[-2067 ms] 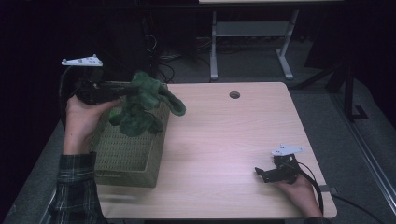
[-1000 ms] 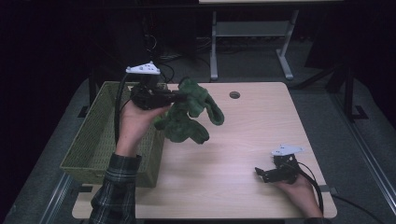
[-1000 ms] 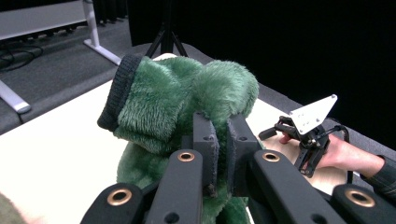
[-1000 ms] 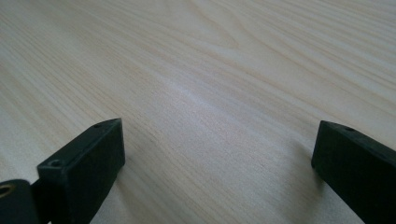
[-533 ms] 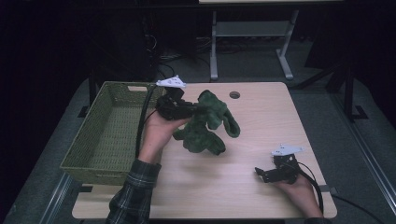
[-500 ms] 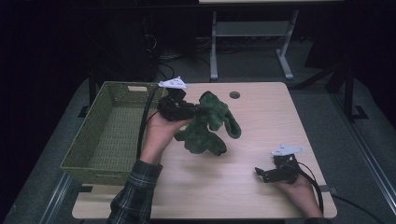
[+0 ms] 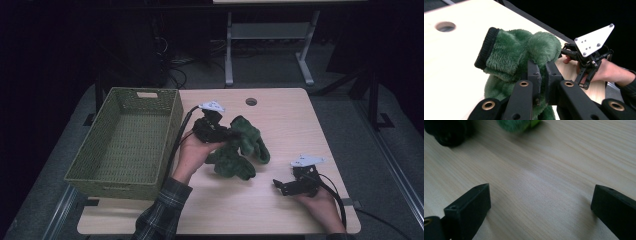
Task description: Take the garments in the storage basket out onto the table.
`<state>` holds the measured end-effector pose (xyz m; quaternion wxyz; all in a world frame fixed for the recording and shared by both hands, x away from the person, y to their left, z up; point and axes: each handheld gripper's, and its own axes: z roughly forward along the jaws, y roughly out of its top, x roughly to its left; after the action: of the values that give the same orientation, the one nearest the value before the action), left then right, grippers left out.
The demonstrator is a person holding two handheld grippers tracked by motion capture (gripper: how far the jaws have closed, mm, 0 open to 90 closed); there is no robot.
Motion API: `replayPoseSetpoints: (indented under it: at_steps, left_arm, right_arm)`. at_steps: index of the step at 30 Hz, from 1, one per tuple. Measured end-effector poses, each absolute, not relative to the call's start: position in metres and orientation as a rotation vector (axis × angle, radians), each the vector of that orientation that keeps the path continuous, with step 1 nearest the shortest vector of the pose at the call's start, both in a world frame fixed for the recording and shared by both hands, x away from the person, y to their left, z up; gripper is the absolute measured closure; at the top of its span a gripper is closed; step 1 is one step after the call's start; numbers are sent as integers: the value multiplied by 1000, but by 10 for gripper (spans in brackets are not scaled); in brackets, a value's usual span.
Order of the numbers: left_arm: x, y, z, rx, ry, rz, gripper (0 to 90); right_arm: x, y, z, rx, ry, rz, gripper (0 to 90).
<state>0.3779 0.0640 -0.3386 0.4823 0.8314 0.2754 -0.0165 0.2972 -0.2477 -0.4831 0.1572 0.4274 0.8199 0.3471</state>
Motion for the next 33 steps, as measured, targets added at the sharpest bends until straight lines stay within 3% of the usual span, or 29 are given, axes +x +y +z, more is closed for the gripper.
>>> replayPoseSetpoints:
  at_steps: [20,33]
  left_arm:
    - [410,31,-424,2102,771,-131,847]
    - [422,21,-454,2199,787,-104,834]
  right_arm:
    - [297,-248,-483,1222,2347,993,24]
    - [297,-248,-483,1219,2347,993,24]
